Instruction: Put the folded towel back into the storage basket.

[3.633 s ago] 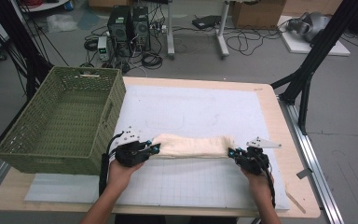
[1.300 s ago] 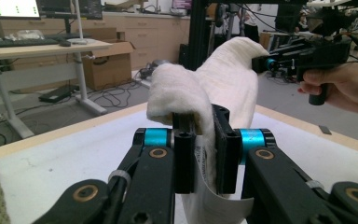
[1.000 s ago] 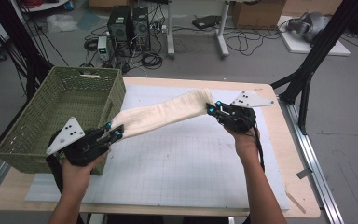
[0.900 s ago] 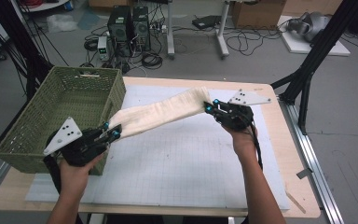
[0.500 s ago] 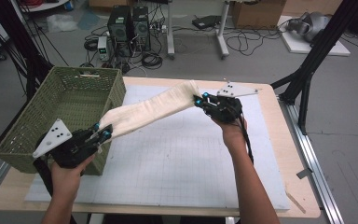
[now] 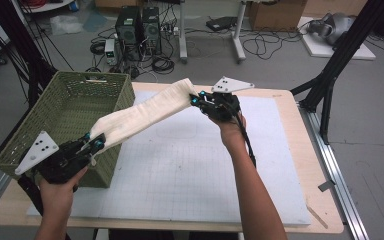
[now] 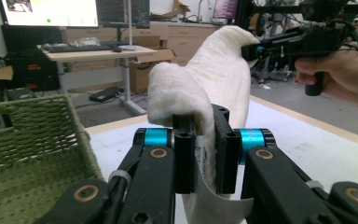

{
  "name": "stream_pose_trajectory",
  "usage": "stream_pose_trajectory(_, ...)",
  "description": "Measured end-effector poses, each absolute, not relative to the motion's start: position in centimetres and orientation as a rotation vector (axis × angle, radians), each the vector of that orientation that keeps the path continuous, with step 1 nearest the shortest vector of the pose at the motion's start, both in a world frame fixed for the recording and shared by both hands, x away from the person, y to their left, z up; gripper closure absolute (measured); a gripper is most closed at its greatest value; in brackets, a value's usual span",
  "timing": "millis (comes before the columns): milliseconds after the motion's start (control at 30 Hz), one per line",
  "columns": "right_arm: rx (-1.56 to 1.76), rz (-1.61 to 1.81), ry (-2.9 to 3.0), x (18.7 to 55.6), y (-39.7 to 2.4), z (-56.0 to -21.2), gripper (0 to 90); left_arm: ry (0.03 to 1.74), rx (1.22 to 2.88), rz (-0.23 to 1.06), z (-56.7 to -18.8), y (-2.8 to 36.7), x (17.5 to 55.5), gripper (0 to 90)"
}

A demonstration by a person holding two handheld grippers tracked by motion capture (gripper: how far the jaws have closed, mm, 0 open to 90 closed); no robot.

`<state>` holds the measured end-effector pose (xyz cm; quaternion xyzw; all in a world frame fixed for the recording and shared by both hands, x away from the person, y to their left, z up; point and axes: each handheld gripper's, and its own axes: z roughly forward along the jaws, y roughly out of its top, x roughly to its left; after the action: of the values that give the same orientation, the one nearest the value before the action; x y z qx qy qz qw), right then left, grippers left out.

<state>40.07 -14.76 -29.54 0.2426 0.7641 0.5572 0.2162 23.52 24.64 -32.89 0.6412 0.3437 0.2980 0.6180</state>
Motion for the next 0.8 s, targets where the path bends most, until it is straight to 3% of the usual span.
stream_pose_trajectory(800,0.628,1.564,2.158,44.1,-6.4,-28.5,83.5,0.87,1.42,0.795,-32.5,28.6,21.8,81.4)
